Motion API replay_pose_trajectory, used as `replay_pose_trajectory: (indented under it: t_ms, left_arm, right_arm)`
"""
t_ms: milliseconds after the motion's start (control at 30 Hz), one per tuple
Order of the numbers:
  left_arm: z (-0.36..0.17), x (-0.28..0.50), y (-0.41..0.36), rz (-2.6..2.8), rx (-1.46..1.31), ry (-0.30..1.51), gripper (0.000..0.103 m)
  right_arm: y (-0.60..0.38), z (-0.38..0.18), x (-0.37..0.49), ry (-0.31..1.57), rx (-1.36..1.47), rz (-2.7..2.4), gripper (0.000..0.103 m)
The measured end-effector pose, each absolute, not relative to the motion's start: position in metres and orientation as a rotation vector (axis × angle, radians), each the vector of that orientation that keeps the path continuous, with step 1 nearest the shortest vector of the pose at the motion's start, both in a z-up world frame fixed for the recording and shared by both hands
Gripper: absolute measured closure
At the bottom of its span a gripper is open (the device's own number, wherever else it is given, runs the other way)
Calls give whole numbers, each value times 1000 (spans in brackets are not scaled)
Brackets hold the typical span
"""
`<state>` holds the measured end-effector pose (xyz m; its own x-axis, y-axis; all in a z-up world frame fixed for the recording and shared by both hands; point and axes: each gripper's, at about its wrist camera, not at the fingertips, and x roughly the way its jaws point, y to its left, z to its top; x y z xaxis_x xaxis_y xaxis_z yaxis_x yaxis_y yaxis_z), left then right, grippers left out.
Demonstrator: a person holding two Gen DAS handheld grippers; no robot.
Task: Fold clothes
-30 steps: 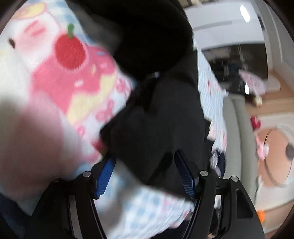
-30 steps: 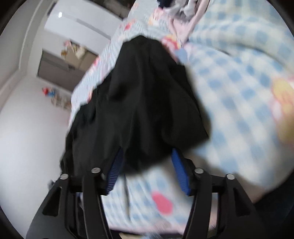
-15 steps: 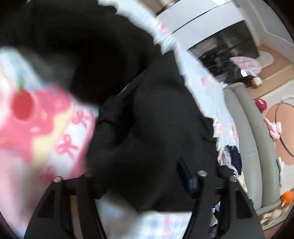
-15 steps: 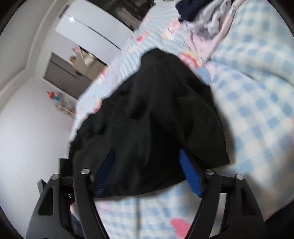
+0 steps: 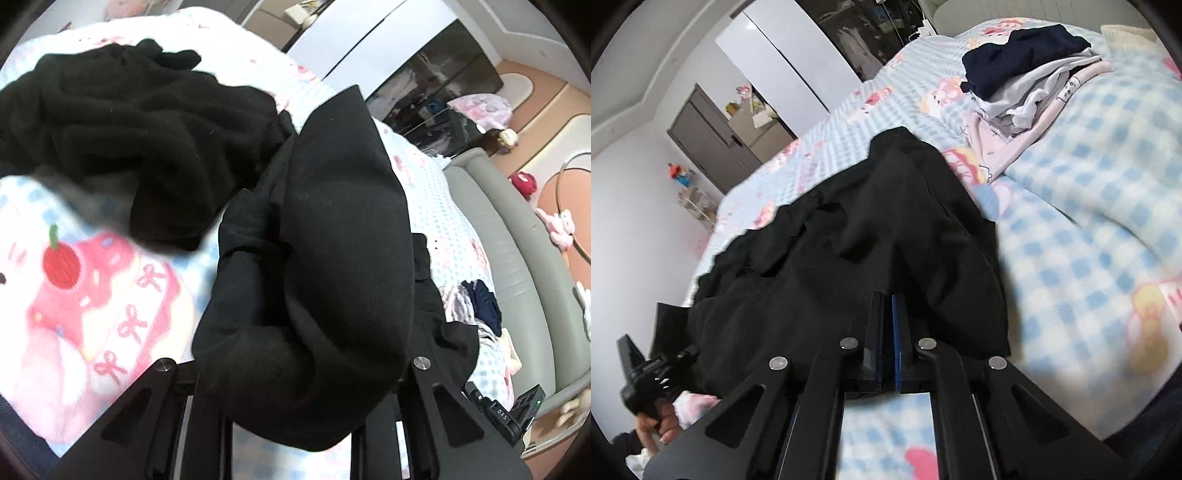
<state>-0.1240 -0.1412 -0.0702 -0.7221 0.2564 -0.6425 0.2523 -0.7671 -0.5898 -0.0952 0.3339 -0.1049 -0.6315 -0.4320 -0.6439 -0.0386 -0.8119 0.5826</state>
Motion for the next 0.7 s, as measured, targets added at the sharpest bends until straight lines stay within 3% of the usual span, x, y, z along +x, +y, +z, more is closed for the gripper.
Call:
replay_pose_trajectory:
  t_ms: [33,67,100,133,267,367,567,700]
  left_arm:
    - [-73,-121,-145,2700,-1177,-1086,82]
    - [-79,-121,-145,2686,-1192,-1108,82]
    - [-85,-120,-145,2673,-1207,-1130,82]
    - [-90,-120,-146,2659,-1222,-1152,82]
    - [-112,-117,-136,2609,-1271,-1202,78]
    - [-124,-117,-130,2582,-1290,-1232,72]
    - [-130,-110,-126,2544,-1282,-1261,63]
    - [-128,-119,-115,2545,-1291,-1209,55]
  right_arm:
    - [335,-110,-93,-893,1237,-2465,99]
    - [337,-114,-90,-951,1261,-2415,88]
    - [338,-119,-88,-1007,1284,-2365,67]
    - [339,-127,-86,-1047,1315,-2319,60]
    - [336,-156,-88,-1110,1356,-2231,51]
    - [348,-156,-91,-1250,1217,-2225,25]
    - [364,-166,-119,-1355,1217,-2296,21]
    - [356,-164,-126,-1255,1239,-2282,20]
